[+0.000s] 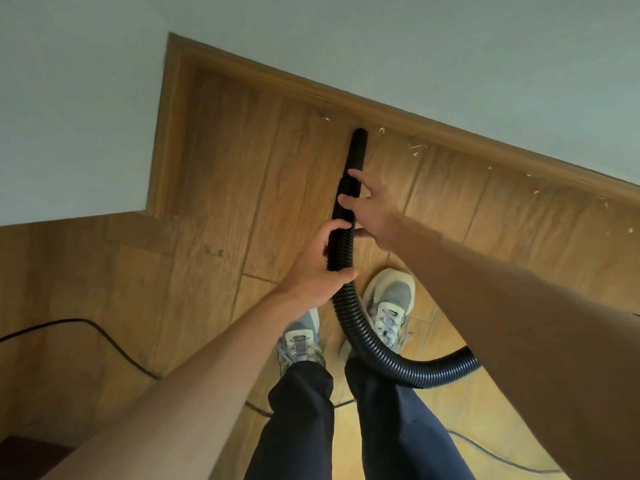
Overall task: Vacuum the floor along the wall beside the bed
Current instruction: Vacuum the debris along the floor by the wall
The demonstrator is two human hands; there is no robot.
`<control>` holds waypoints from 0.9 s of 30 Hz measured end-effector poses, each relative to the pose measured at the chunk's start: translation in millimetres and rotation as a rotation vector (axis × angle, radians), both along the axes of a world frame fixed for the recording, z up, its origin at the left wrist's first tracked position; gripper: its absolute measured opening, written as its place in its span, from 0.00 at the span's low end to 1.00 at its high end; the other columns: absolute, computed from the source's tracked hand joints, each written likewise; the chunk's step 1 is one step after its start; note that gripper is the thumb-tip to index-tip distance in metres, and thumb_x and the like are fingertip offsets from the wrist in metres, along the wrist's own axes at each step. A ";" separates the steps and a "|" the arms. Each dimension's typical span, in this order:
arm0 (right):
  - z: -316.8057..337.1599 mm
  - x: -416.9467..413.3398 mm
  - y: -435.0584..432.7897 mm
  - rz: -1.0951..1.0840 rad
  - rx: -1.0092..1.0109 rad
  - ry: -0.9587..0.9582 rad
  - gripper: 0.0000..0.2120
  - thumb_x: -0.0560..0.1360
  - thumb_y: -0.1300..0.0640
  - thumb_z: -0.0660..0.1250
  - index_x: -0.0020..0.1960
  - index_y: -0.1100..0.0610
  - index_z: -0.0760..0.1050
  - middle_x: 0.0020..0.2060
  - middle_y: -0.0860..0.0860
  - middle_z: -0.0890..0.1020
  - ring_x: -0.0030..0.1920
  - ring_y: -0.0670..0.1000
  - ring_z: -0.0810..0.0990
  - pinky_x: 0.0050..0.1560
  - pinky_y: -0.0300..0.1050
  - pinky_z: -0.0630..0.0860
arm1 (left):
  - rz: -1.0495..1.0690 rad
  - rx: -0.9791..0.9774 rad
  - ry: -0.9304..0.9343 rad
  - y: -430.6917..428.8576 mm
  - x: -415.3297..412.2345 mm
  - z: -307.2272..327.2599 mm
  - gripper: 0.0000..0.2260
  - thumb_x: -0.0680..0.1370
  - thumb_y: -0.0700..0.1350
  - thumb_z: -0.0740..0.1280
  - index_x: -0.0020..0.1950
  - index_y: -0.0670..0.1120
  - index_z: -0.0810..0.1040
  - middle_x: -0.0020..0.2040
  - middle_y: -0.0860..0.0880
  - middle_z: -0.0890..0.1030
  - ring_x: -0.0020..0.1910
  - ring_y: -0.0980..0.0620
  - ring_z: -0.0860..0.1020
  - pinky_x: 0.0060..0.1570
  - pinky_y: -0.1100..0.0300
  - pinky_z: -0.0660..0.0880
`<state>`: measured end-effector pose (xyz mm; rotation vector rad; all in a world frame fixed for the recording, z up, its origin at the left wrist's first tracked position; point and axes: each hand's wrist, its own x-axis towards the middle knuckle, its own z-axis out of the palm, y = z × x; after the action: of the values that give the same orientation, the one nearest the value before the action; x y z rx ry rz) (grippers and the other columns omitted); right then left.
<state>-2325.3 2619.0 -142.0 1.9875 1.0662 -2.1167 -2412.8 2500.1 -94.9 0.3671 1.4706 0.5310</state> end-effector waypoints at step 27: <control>-11.1 -0.9 -5.9 -0.027 0.025 0.013 0.26 0.80 0.62 0.65 0.73 0.41 0.67 0.58 0.54 0.78 0.48 0.49 0.82 0.33 0.39 0.79 | 0.016 -0.032 0.005 -3.7 3.2 -12.1 0.28 0.76 0.36 0.72 0.64 0.66 0.69 0.59 0.47 0.76 0.51 0.45 0.82 0.44 0.44 0.84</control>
<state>-2326.3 2613.1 -153.2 2.0139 1.0795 -2.1431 -2409.6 2496.5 -107.0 0.3315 1.4860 0.5193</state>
